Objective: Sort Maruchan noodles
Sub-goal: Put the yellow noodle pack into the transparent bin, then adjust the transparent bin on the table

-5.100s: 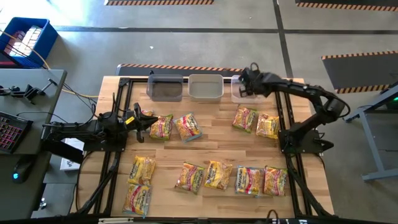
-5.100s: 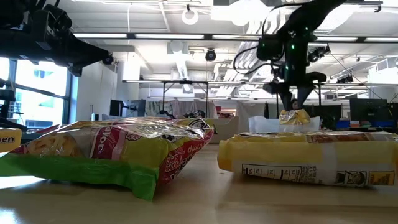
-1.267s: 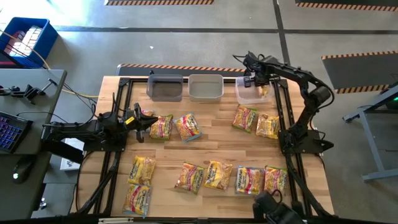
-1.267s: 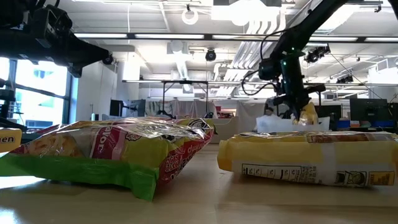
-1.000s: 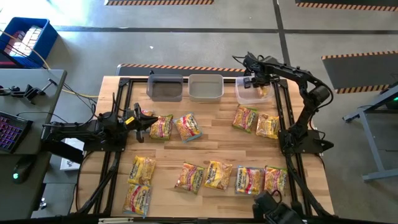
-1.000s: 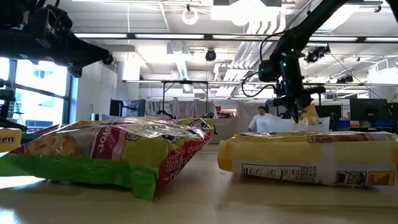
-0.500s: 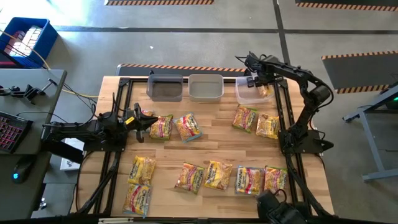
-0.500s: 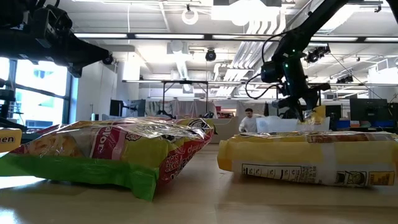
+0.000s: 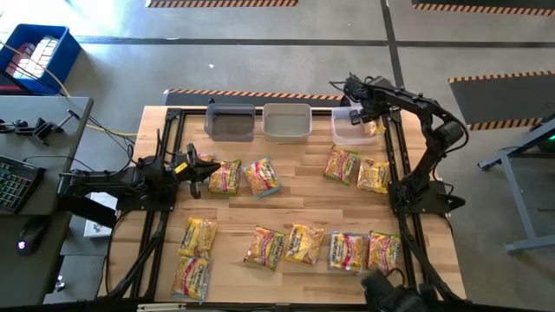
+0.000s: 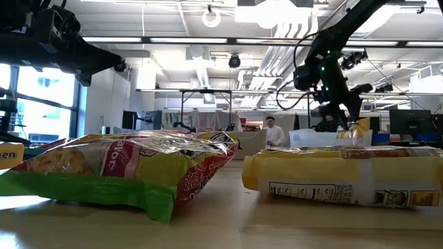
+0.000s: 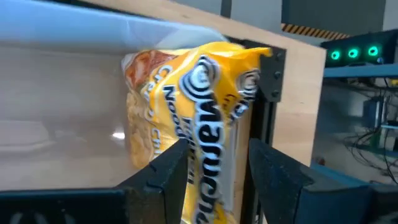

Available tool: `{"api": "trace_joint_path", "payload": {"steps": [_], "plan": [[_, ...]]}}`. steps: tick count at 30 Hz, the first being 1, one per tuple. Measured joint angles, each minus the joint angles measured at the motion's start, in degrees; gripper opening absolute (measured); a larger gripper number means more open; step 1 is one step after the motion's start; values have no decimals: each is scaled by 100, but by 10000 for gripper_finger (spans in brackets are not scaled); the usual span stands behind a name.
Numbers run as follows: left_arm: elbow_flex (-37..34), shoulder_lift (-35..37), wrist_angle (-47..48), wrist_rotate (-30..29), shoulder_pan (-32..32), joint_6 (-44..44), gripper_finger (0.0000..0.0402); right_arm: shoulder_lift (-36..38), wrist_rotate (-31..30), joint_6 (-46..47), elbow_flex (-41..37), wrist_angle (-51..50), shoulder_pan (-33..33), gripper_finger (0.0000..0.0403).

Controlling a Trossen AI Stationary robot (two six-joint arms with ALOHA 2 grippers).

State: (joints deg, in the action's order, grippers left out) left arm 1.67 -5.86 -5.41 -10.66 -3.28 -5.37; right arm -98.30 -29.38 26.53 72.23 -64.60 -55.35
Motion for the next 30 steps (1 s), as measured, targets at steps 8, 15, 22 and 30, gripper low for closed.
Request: {"api": "trace_joint_path", "payload": {"steps": [8, 15, 22, 30], "plan": [[0, 1, 0, -4, 1, 0, 19, 793, 415, -355, 2, 66, 163, 148], [-1, 1, 0, -52, -1, 0, 19, 900, 1694, -718, 4, 838, 753, 65], [0, -1, 0, -59, -1, 2, 19, 399, 2235, -894, 4, 1486, 1184, 20], [0, -1, 0, -59, -1, 0, 19, -261, 2368, -1054, 4, 2003, 1141, 3]]}}
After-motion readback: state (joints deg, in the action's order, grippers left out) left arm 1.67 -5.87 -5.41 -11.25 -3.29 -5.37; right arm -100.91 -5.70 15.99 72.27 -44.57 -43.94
